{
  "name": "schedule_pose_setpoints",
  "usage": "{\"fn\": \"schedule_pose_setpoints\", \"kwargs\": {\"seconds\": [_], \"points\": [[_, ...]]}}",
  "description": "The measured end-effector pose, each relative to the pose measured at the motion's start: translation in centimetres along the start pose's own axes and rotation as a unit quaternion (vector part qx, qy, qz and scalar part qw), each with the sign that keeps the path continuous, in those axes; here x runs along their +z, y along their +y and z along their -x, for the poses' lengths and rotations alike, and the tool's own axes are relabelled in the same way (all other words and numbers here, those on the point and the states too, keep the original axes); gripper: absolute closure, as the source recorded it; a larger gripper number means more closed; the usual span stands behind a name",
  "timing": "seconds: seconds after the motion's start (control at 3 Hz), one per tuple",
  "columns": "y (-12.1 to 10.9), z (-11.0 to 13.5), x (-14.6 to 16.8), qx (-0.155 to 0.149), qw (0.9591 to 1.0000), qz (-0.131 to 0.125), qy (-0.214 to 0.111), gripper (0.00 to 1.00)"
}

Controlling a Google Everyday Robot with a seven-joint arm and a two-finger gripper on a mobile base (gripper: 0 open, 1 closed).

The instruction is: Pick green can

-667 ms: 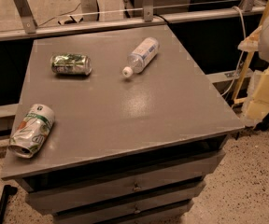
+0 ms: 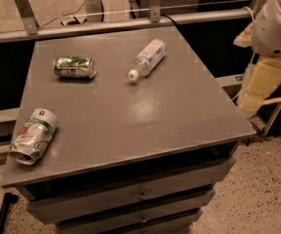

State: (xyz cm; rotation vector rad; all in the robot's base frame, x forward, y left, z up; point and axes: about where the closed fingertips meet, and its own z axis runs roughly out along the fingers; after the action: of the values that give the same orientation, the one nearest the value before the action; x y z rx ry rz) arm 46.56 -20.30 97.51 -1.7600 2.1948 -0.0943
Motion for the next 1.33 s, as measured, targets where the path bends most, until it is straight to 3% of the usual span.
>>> {"fn": "schedule_pose_setpoints", "kwargs": {"seconds": [0.33, 0.67, 1.0, 1.33], "points": [[-6.1, 6.6, 3.9, -0.046, 0.9988, 0.016, -0.011, 0.00], [-10.5, 15.2, 7.5, -0.104, 0.9937, 0.028, -0.032, 0.00], [-11.9, 24.6, 11.6, -0.162, 0.9843, 0.047, -0.052, 0.00], [-10.5, 34.4, 16.9, -0.211, 0.9727, 0.076, -0.061, 0.00]]}}
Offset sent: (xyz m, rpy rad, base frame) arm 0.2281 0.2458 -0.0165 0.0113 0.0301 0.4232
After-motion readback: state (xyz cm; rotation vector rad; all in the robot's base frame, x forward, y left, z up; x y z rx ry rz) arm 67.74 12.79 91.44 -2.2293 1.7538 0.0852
